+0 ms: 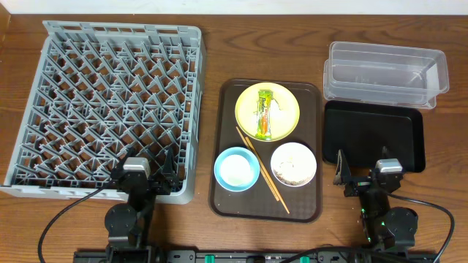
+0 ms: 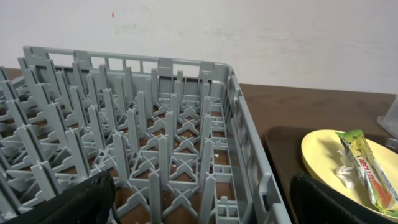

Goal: Sort waste into correct bins and load items into the dishwasher

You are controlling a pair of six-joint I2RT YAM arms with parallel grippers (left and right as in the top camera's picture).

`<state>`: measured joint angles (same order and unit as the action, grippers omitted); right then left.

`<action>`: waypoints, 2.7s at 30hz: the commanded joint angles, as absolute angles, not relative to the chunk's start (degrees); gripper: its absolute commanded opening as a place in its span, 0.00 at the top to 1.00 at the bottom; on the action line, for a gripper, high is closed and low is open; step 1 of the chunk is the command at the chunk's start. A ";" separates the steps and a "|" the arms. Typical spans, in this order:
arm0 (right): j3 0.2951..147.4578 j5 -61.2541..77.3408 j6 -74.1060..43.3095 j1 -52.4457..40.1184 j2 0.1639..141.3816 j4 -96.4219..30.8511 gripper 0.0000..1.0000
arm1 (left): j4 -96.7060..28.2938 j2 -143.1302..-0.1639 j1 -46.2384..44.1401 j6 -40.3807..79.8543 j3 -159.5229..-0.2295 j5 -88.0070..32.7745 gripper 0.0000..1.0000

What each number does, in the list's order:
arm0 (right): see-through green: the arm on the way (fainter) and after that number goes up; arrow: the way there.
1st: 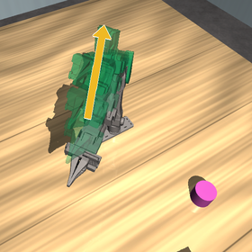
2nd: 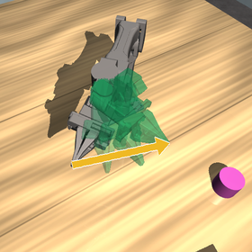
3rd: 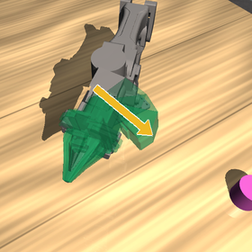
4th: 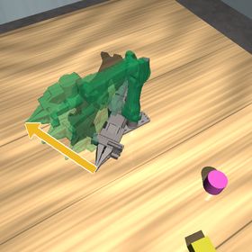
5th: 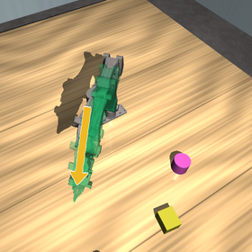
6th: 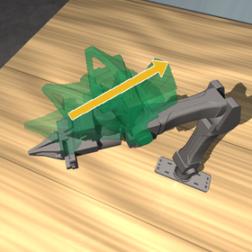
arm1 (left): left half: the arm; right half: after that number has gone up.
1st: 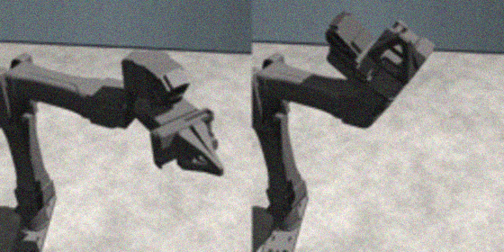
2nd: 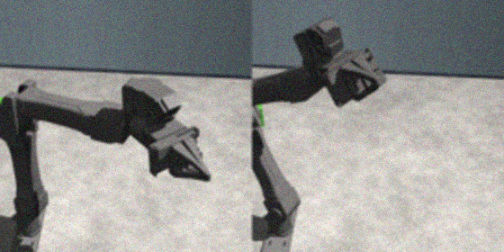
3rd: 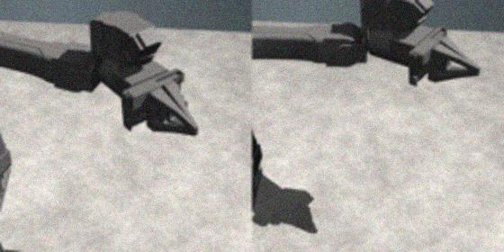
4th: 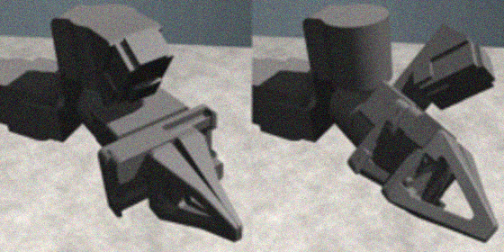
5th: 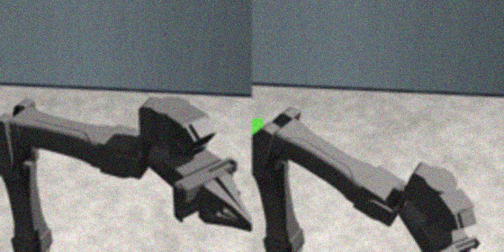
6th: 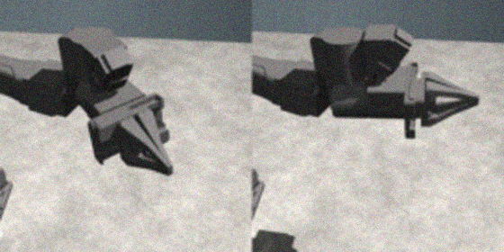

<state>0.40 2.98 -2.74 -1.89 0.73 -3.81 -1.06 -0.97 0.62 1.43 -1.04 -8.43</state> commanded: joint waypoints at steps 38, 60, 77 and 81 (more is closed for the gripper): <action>49.67 13.69 -8.21 -2.59 58.96 -35.88 0.01 | -39.42 -43.31 0.36 4.71 -41.60 -8.08 0.09; 65.43 1.17 -17.96 -28.97 93.25 -26.15 0.15 | -39.64 -43.38 0.36 4.56 -41.58 -8.08 0.09; 65.43 -8.19 -31.70 -35.64 109.32 -18.57 0.61 | -39.88 -43.42 0.36 4.56 -41.58 -8.08 0.09; 65.56 -8.14 -31.66 -35.64 108.95 -18.98 0.91 | -40.05 -43.42 0.36 4.56 -41.58 -8.08 0.09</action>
<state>64.31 -6.61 -30.55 -34.94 109.16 -18.72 -39.81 -43.40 0.54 4.67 -40.23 -8.01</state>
